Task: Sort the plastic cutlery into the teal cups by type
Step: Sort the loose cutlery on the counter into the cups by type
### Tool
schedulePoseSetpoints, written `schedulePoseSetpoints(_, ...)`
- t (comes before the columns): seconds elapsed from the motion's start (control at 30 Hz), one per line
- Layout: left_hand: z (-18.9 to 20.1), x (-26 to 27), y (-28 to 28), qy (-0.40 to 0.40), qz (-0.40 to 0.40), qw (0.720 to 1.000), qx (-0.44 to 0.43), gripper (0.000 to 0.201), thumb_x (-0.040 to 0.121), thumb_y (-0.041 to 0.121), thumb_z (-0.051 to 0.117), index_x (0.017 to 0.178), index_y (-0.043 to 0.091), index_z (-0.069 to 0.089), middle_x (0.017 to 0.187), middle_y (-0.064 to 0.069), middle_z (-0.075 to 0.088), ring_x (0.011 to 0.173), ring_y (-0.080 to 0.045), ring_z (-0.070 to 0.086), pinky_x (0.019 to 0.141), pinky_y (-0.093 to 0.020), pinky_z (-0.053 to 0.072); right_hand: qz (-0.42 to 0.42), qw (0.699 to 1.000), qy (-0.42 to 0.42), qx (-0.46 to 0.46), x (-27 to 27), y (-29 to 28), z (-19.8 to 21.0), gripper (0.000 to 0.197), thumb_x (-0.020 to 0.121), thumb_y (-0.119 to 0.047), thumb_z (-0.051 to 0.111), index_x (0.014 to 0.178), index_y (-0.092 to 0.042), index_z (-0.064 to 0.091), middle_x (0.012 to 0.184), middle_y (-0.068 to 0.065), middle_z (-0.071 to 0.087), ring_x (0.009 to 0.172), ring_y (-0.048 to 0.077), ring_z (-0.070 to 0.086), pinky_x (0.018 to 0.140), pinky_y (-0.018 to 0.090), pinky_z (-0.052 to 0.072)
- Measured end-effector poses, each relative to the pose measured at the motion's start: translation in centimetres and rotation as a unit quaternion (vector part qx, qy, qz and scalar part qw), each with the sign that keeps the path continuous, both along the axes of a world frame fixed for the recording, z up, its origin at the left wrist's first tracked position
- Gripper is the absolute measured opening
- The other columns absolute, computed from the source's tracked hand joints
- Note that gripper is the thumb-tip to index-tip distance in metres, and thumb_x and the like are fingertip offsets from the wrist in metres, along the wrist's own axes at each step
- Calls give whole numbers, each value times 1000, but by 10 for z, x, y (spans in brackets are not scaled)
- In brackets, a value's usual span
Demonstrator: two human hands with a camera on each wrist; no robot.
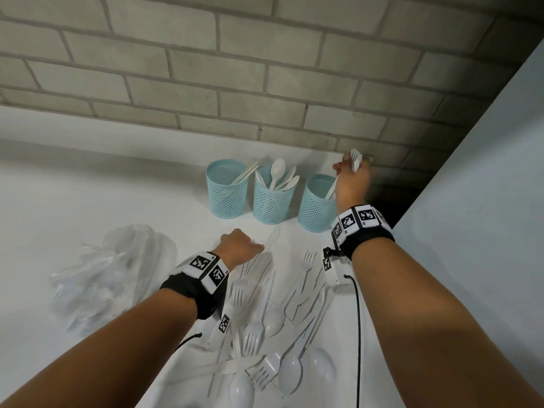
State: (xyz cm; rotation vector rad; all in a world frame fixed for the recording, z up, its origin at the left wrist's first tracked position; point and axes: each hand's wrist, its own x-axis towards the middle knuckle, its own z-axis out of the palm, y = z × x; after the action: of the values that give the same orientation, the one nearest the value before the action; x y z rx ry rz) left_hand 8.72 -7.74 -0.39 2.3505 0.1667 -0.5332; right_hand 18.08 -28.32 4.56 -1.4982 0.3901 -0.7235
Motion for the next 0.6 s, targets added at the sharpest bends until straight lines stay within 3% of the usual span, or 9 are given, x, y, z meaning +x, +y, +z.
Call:
schedulePoseSetpoints(0.1,-6,0,1,8,15,1000,9,70,84,40,62,138,6,35,141,-16,36,132,-28,33,110,-39,31,7,997,49,-54,-4,-1,-10,24,90,-14,60,112,-6,55,104,11,63,96,21,59,89,29,48)
schedulePoseSetpoints(0.2,-6,-1,1,19,8,1000,21,83,79,46,67,141,6,30,142,-15,35,132,-28,34,110,-41,33,46,994,64,-71,-9,1,-6,34,86,-6,63,118,-5,54,114,11,61,102,18,57,91,26,47)
schedulePoseSetpoints(0.33,0,-8,1,30,-18,999,30,93,76,48,70,143,3,23,145,-14,34,132,-29,36,107,-43,37,25,985,30,-169,-21,8,14,31,86,-8,62,117,-7,57,118,3,60,111,15,53,97,22,40)
schedulePoseSetpoints(0.4,4,-14,2,36,-38,998,29,92,79,45,69,144,2,20,145,-12,34,132,-28,37,107,-42,38,31,984,-16,-177,-32,16,26,21,87,-5,58,108,-7,59,100,-3,62,98,16,57,88,21,45)
schedulePoseSetpoints(0.5,10,-25,3,38,-67,996,44,87,82,43,67,144,2,22,145,-11,35,130,-27,40,104,-37,40,119,976,-31,-179,-59,31,40,14,89,-5,55,89,-18,58,75,-3,60,62,9,58,61,22,49)
schedulePoseSetpoints(0.57,15,-33,4,34,-84,994,66,79,84,41,65,141,1,28,141,-12,40,126,-26,44,96,-32,43,211,944,59,-247,-78,38,47,7,92,-13,55,90,-16,60,72,0,62,47,1,51,50,17,44)
schedulePoseSetpoints(0.6,17,-36,4,32,-91,992,77,74,85,39,64,138,0,32,139,-13,43,124,-26,46,91,-30,43,262,910,135,-291,-86,39,48,9,93,-18,54,92,-13,62,72,0,64,46,1,51,49,17,42)
